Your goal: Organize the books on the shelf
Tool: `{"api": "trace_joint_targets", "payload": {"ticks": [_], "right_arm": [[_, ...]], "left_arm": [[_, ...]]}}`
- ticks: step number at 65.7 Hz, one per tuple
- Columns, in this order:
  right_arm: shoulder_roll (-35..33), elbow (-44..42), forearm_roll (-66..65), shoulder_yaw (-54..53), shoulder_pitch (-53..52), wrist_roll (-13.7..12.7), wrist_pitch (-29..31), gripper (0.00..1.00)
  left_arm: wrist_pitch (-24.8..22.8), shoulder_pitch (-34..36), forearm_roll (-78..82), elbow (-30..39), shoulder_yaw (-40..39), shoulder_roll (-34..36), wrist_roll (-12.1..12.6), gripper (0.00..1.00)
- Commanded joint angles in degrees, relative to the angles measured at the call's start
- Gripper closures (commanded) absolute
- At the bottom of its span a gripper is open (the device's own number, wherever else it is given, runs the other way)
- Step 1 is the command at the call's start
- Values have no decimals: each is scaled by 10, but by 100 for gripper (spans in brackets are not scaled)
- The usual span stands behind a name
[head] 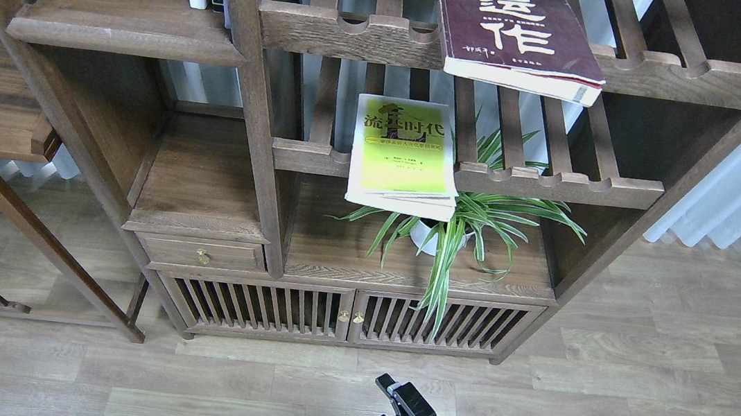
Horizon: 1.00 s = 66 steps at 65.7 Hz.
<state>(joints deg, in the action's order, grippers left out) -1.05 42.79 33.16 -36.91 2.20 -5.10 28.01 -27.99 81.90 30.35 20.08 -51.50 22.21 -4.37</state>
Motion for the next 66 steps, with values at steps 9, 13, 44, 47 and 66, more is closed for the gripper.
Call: {"api": "trace_joint_targets", "payload": {"ticks": [9, 13, 44, 47, 66], "right_arm": [[1, 8, 2, -5, 2, 0, 0, 1], [1, 9, 2, -10, 4, 0, 0, 1], [4, 12, 2, -35, 8, -1, 0, 1], [7, 13, 2, -35, 8, -1, 0, 1], [11, 14, 2, -35, 8, 13, 0, 1]], "left_arm": [[0, -2, -3, -7, 18, -1, -8, 63], [0, -2, -3, -6, 24, -2, -10, 63], [0, -3, -12, 33, 21, -6, -6, 38], [0, -7, -19, 50, 19, 0, -6, 33], [0, -83, -57, 236, 9, 124, 7, 18]]}}
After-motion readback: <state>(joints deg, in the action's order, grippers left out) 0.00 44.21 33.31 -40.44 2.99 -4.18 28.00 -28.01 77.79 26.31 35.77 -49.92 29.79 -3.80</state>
